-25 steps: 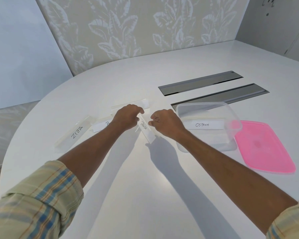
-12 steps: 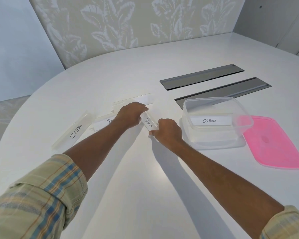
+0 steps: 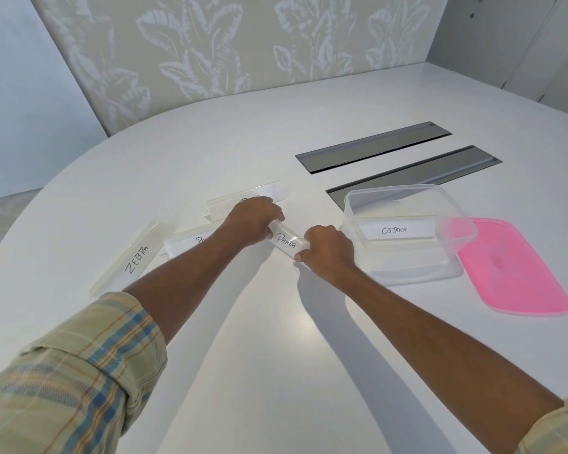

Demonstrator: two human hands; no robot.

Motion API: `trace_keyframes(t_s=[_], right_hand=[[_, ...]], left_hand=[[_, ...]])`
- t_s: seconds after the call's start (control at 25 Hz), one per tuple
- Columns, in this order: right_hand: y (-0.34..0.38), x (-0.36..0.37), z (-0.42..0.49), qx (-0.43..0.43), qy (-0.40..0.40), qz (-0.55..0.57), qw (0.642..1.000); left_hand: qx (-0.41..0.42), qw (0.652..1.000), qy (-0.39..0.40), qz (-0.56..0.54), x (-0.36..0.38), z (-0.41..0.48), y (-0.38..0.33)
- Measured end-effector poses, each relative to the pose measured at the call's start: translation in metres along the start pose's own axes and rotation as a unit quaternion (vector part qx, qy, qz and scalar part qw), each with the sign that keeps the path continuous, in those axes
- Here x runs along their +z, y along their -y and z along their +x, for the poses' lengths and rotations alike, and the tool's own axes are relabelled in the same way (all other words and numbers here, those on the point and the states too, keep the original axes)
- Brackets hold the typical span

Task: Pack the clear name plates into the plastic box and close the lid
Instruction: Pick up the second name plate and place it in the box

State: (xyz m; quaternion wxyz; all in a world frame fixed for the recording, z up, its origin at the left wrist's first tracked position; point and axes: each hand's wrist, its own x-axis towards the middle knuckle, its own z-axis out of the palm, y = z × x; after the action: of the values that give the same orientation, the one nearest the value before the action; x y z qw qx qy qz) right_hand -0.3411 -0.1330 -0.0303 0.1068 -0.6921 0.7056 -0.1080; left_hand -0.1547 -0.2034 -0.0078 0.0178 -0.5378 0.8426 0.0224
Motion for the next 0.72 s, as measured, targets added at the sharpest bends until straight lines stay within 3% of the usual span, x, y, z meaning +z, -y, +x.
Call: trace_keyframes(t_s=[0.72], right_hand=[[-0.033, -0.043, -0.034, -0.014, -0.048, 0.007, 0.999]], left_hand=[[0.030, 0.998, -0.037, -0.027, -0.019, -0.028, -0.031]])
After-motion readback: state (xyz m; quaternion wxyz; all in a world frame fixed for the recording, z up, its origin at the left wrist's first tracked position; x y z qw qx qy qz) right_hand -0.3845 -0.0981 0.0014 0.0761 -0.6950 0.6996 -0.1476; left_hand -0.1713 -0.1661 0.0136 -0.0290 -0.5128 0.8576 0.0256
